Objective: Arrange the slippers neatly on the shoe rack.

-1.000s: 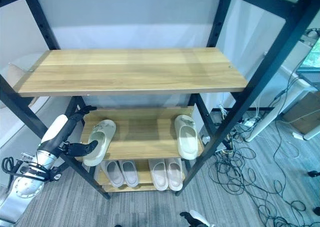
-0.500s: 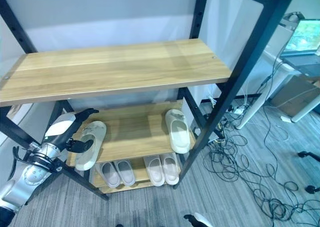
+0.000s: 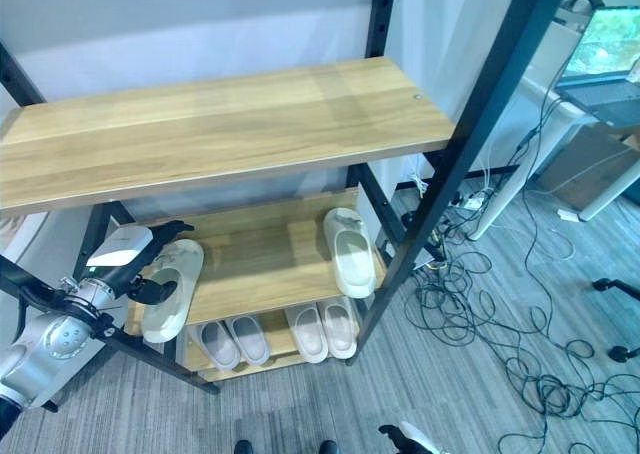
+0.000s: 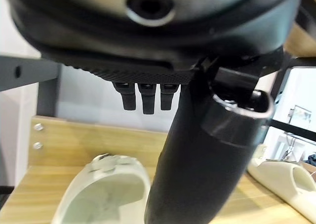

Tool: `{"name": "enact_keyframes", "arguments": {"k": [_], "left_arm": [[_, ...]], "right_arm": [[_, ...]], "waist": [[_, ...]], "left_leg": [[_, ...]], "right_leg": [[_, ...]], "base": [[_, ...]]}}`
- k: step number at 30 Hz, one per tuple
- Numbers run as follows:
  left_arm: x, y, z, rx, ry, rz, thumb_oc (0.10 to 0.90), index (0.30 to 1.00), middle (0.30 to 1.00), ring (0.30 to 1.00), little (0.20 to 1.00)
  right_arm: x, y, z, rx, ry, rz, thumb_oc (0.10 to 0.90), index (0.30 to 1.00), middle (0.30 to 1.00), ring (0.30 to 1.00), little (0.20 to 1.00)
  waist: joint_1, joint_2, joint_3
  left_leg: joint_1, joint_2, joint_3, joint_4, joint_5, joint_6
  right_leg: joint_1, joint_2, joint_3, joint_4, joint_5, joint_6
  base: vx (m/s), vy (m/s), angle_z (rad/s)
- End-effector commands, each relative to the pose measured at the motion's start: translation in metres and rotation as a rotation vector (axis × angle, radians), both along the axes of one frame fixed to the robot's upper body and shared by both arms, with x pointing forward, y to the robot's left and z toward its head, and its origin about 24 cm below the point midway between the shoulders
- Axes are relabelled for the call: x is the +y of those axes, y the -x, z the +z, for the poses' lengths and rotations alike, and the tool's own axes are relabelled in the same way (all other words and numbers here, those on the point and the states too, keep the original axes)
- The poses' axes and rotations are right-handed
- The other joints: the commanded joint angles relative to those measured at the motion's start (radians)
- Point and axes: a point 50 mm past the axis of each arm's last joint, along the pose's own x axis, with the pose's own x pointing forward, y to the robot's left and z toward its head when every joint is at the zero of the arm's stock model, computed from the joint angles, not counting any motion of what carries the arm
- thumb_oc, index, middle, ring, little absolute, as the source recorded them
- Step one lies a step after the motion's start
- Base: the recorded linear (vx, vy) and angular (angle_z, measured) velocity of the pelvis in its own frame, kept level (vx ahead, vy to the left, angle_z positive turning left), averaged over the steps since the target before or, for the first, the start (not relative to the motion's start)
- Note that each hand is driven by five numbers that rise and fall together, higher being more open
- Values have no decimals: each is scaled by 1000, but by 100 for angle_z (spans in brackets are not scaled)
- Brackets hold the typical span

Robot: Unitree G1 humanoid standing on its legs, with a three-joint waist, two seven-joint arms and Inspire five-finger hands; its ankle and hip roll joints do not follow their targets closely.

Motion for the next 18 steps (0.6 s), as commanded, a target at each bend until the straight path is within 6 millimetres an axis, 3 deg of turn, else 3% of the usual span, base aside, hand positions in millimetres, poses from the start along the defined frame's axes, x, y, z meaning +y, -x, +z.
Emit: {"name": "enact_keyframes", "arguments": {"k": [1, 10, 18], "left_arm": [[10, -24, 52, -226, -47, 29, 800, 900, 900, 900, 900], [19, -28, 45, -208, -86, 84, 800, 900, 900, 900, 900], [27, -35, 25, -206, -60, 223, 800, 900, 900, 900, 900]], "right_arm": [[-5, -19, 10, -84, -2, 21, 800, 900, 900, 900, 900], [-2, -21, 11, -93, -11, 40, 800, 900, 900, 900, 900], [0, -22, 11, -104, -10, 41, 800, 900, 900, 900, 900]], "waist": [[-20, -33, -39], [-24, -35, -36], [-33, -46, -29]], "left_leg": [[-54, -33, 72, 2, -9, -17], [-49, -33, 73, 2, -15, -16], [-53, -30, 81, 2, -15, -15]], "right_leg": [[-30, -68, -19, 7, -35, 121], [-26, -69, -18, 7, -37, 122], [-36, -69, -9, 7, -33, 122]], "base": [[0, 0, 0], [0, 0, 0], [-6, 3, -1]]}}
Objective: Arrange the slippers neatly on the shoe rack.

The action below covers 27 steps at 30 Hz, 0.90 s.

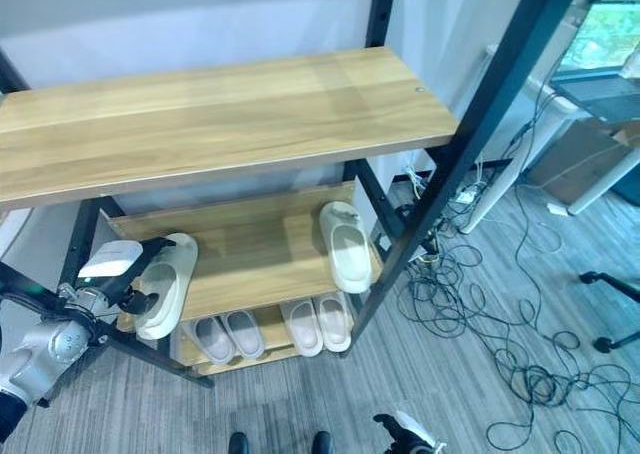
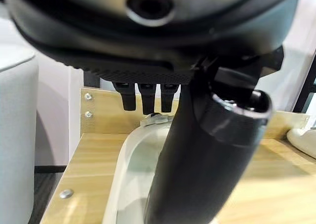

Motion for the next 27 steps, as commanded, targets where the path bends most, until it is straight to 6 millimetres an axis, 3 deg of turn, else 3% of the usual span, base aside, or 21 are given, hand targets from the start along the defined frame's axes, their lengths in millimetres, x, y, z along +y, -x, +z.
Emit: {"name": "enact_keyframes", "arguments": {"k": [1, 2, 4, 8, 21, 27], "left_arm": [[6, -31, 48, -256, 22, 71, 800, 900, 900, 900, 900], [5, -31, 46, -257, 39, 81, 591, 587, 587, 587, 587], [4, -33, 43, -260, 72, 102, 400, 300, 300, 300, 300], [2, -35, 42, -261, 98, 108, 400, 300, 300, 300, 300], [-35, -30, 14, -201, 334, 59, 400, 300, 300, 300, 300], [-40, -30, 14, -207, 359, 49, 400, 300, 300, 300, 300]], "right_arm": [[-4, -12, 9, -69, 7, 25, 800, 900, 900, 900, 900], [-4, -11, 9, -70, 8, 23, 800, 900, 900, 900, 900], [-4, -11, 8, -68, 8, 19, 800, 900, 900, 900, 900], [-4, -11, 8, -66, 11, 17, 800, 900, 900, 900, 900], [-3, -7, 5, -54, 21, -12, 800, 900, 900, 900, 900], [-4, -7, 6, -55, 24, -16, 800, 900, 900, 900, 900]], "waist": [[-16, -20, -61], [-19, -20, -61], [-23, -20, -62], [-26, -19, -61], [-37, 5, -57], [-39, 9, -58]], "left_leg": [[-54, -29, 72, 2, -15, -15], [-53, -29, 72, 2, -16, -16], [-52, -27, 75, 2, -16, -16], [-51, -26, 77, 2, -15, -16], [-59, -25, 91, 2, -6, -14], [-60, -25, 91, 2, -5, -14]], "right_leg": [[-33, -69, -19, 7, -39, 121], [-34, -68, -17, 7, -39, 121], [-36, -68, -16, 7, -38, 121], [-40, -67, -12, 7, -37, 121], [-57, -68, 3, 7, -36, 116], [-58, -69, 4, 7, -36, 115]], "base": [[0, 0, 0], [0, 0, 0], [8, -12, -5], [2, -6, -2], [5, -19, -3], [2, -6, -5]]}}
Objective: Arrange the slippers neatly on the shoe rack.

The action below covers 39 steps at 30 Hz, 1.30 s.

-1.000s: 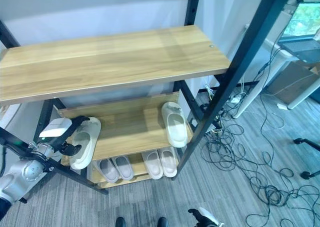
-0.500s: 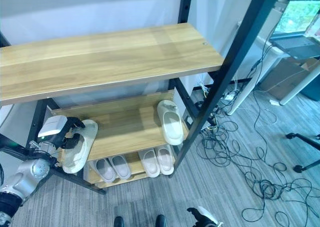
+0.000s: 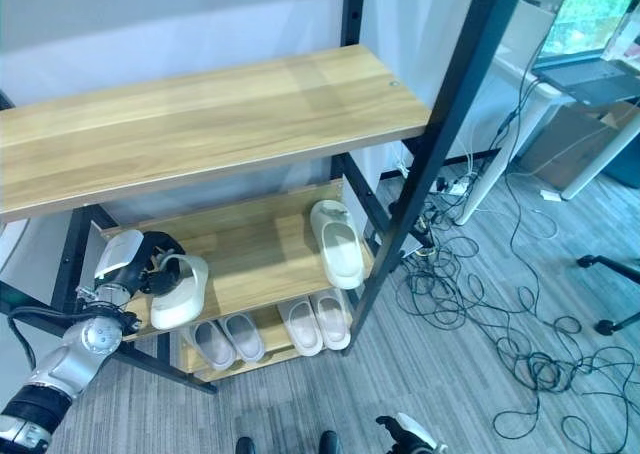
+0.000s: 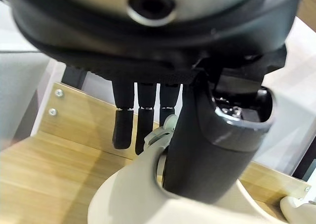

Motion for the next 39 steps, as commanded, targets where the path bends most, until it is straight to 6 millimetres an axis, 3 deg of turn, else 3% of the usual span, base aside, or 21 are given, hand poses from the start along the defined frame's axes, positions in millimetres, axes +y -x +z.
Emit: {"name": "enact_keyframes", "arguments": {"k": [1, 2, 4, 19, 32, 39], "left_arm": [[-10, -18, 27, -111, 23, -55, 400, 300, 300, 300, 300], [-40, -21, 32, -191, 182, -93, 400, 300, 300, 300, 300], [-51, -26, 40, -230, 213, -117, 400, 300, 300, 300, 300], [-99, -47, 78, -362, 253, -266, 400, 300, 300, 300, 300], [-105, -67, 101, -437, 167, -247, 400, 300, 300, 300, 300], [-97, -77, 116, -481, 95, -213, 400, 300, 300, 300, 300]], "right_arm": [[-3, -10, 7, -68, 10, -3, 800, 900, 900, 900, 900], [-5, -9, 7, -80, 23, -28, 800, 900, 900, 900, 900], [-7, -10, 8, -89, 31, -34, 800, 900, 900, 900, 900], [-15, -10, 11, -115, 54, -51, 800, 900, 900, 900, 900], [-15, -16, 13, -132, 58, -35, 800, 900, 900, 900, 900], [-11, -21, 13, -139, 48, -28, 800, 900, 900, 900, 900]], "waist": [[-29, -33, -40], [-44, -16, -39], [-52, -11, -37], [-96, -2, -33], [-122, 6, -27], [-121, 1, -30]], "left_leg": [[-63, -26, 55, 2, -6, -15], [-65, -27, 62, 2, -2, -13], [-69, -26, 67, 2, 0, -12], [-71, -22, 87, 2, -5, -12], [-116, -25, 97, 2, 3, -12], [-155, -20, 98, 2, 16, -13]], "right_leg": [[-45, -69, -27, 13, -40, 114], [-54, -68, -18, 13, -42, 110], [-61, -68, -13, 13, -40, 110], [-81, -67, 13, 13, -33, 111], [-147, -68, 34, 13, -13, 115], [-192, -66, 40, 13, 2, 114]], "base": [[20, -51, -1], [19, -54, 2], [5, -35, -3], [4, -13, -12], [-14, -1, -7], [-2, -3, -1]]}}
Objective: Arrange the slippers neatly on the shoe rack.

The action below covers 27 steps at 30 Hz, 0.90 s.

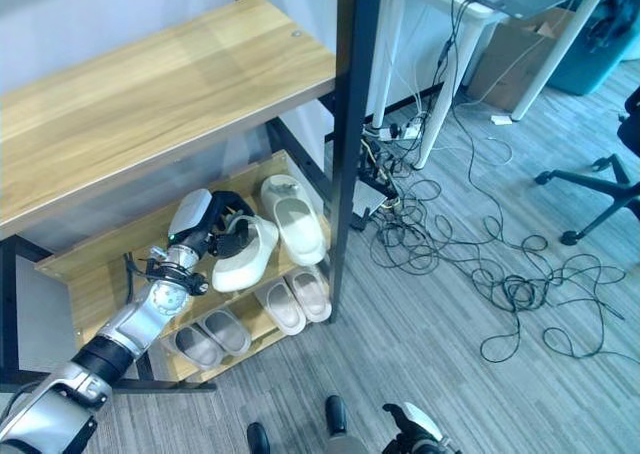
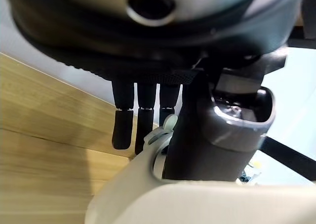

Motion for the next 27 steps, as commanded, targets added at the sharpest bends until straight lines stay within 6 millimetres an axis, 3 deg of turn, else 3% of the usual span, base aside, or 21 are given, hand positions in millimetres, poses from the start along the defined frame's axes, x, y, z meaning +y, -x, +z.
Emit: {"name": "enact_keyframes", "arguments": {"k": [1, 10, 11, 12, 13, 14, 21, 27], "left_arm": [[3, -25, 70, -290, -1, 40, 400, 300, 300, 300, 300], [8, -31, 82, -330, -44, 79, 400, 300, 300, 300, 300], [7, -32, 86, -344, -43, 83, 427, 340, 340, 340, 340], [7, -32, 86, -344, -43, 83, 482, 422, 422, 422, 422], [6, -33, 88, -350, -45, 86, 660, 691, 691, 691, 691], [5, -34, 89, -355, -46, 87, 800, 900, 900, 900, 900], [-1, -32, 90, -366, -31, 64, 800, 900, 900, 900, 900], [-6, -24, 76, -330, 17, 33, 800, 900, 900, 900, 900]], "right_arm": [[-5, -3, 5, -43, 16, 18, 800, 900, 900, 900, 900], [1, -11, 7, -70, 2, 23, 800, 900, 900, 900, 900], [2, -13, 7, -77, -4, 26, 800, 900, 900, 900, 900], [2, -13, 7, -78, -4, 26, 800, 900, 900, 900, 900], [2, -14, 8, -81, -3, 27, 800, 900, 900, 900, 900], [2, -15, 8, -84, -4, 28, 800, 900, 900, 900, 900], [5, -18, 8, -101, -16, 24, 800, 900, 900, 900, 900], [9, -15, 6, -93, -21, 21, 800, 900, 900, 900, 900]], "waist": [[-6, -63, -69], [-1, -75, -72], [-2, -78, -72], [-2, -78, -72], [-3, -80, -72], [-3, -81, -72], [-2, -82, -68], [5, -82, -64]], "left_leg": [[-78, -21, -2, 2, 18, -17], [-100, -17, -8, 2, 26, -20], [-104, -16, -9, 2, 26, -20], [-105, -16, -9, 2, 26, -20], [-106, -15, -10, 2, 27, -20], [-108, -15, -10, 2, 28, -21], [-108, -12, -10, 2, 26, -21], [-98, -10, -13, 2, 23, -22]], "right_leg": [[-62, -68, -48, 6, -31, 112], [-83, -64, -52, 6, -26, 108], [-87, -63, -55, 6, -25, 108], [-87, -63, -55, 6, -25, 108], [-89, -62, -54, 6, -25, 108], [-90, -62, -53, 6, -24, 108], [-91, -59, -55, 6, -25, 107], [-77, -57, -59, 6, -31, 104]], "base": [[-15, -28, -9], [2, -10, -2], [0, 0, 0], [0, 0, 0], [0, 0, 0], [0, 0, 0], [0, 0, 0], [0, 0, 0]]}}
